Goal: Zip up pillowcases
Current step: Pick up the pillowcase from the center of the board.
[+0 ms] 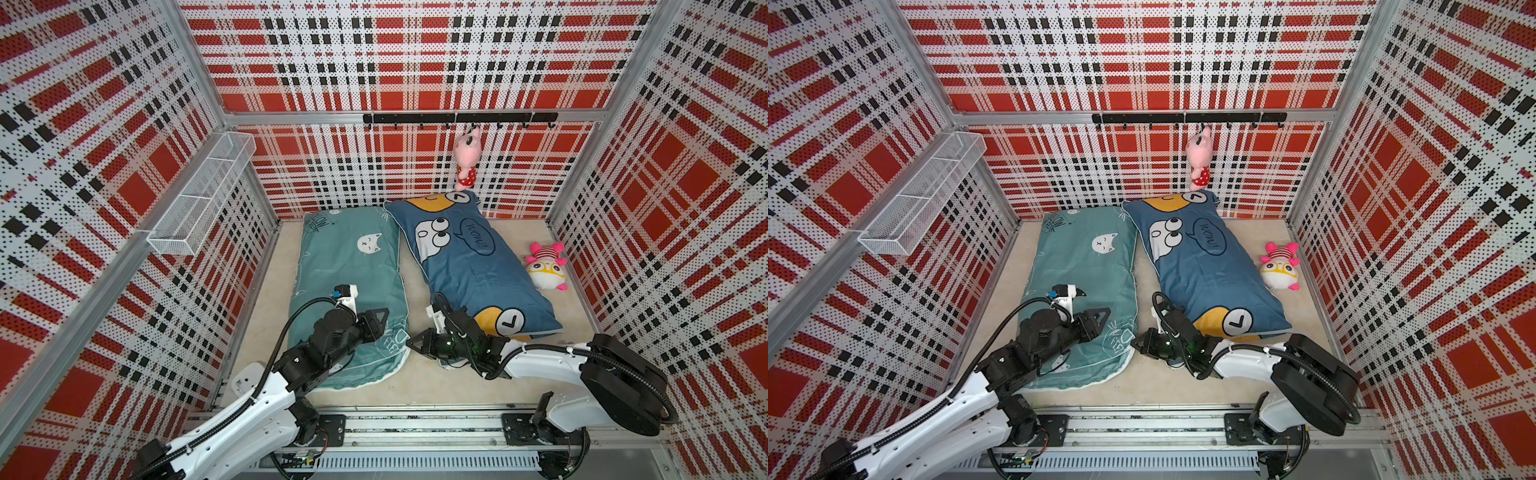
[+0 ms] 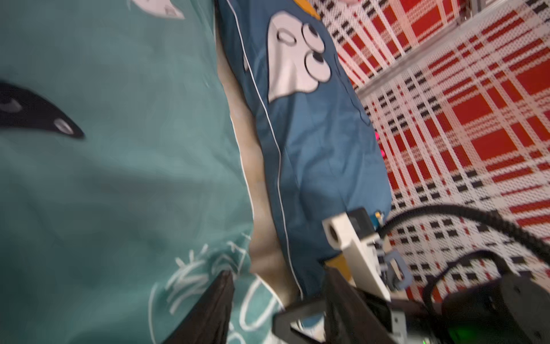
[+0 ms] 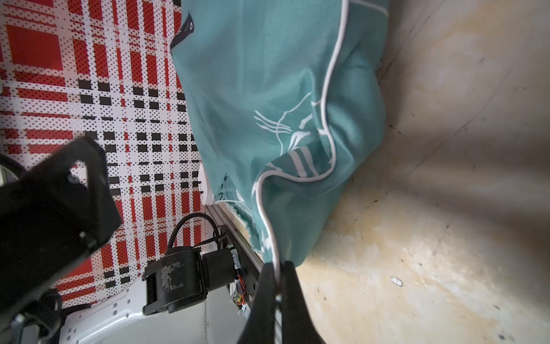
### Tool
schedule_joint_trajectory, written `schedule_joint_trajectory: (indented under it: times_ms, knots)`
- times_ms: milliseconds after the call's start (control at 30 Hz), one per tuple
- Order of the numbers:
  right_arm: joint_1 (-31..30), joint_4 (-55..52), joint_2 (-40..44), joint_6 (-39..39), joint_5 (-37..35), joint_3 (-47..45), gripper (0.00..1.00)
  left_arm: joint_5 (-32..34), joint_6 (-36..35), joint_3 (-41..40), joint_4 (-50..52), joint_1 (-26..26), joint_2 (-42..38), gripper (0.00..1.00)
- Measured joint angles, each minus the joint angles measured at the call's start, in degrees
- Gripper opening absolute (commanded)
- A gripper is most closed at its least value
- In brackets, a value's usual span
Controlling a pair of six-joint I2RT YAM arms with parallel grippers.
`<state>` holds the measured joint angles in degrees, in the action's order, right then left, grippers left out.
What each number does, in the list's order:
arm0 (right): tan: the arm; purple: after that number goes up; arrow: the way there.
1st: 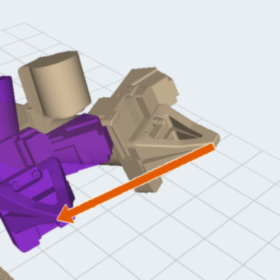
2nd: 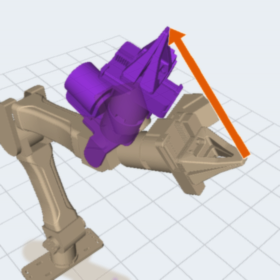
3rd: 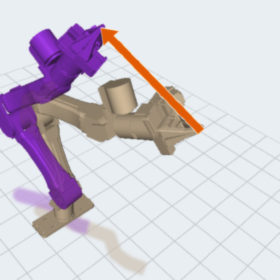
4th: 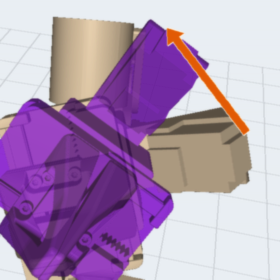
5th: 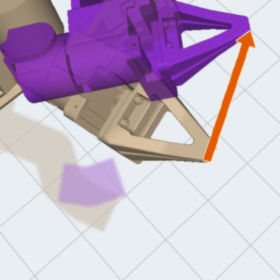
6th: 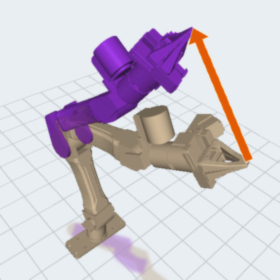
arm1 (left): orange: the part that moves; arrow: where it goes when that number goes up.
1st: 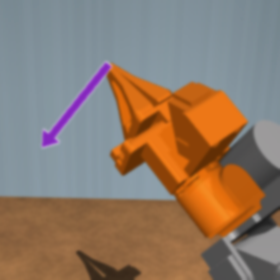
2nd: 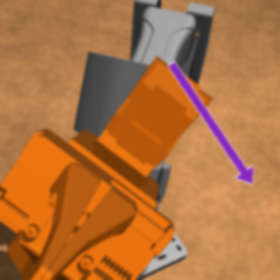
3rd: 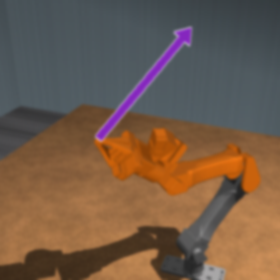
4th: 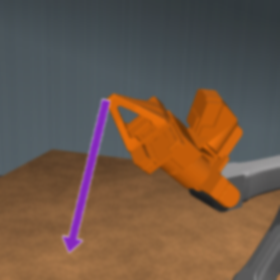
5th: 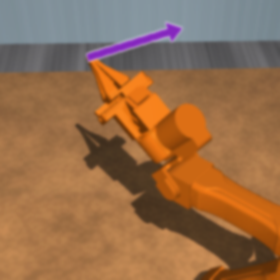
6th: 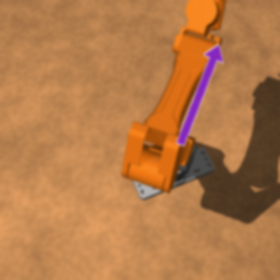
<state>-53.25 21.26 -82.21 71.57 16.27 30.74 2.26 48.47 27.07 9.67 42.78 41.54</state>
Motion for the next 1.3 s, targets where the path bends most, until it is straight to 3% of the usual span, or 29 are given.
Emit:
schedule_joint_trajectory:
  times_ms: [167, 300, 567, 833, 1067, 1300]
  knots:
    - [0.44, 1.25, -1.57, 2.36, -1.84, 0.59, 0.00, -6.29, 5.99, -7.10, -3.30, 1.05, -5.11, 0.36]
    - [0.94, 1.40, -2.25, 3.30, -2.54, 1.11, 0.00, -8.09, 11.74, -12.46, -7.80, 4.57, -6.86, 0.33]
    - [2.45, 3.82, -5.03, 4.33, -2.93, 3.08, 0.00, -7.80, 19.98, -18.93, -16.79, 9.77, -7.56, 0.39]
    - [2.32, 5.60, -5.95, 4.07, -1.77, 4.26, 0.00, -6.95, 20.98, -19.52, -24.90, 9.11, -2.51, 0.38]
    - [1.51, 5.88, -6.21, 3.61, -1.57, 4.42, 0.00, -5.70, 21.03, -20.09, -27.34, 6.16, -1.79, 0.28]
    - [1.18, 7.50, -6.84, 3.56, -1.14, 5.11, 0.00, -5.09, 20.94, -21.20, -28.13, 5.11, -1.70, 0.30]
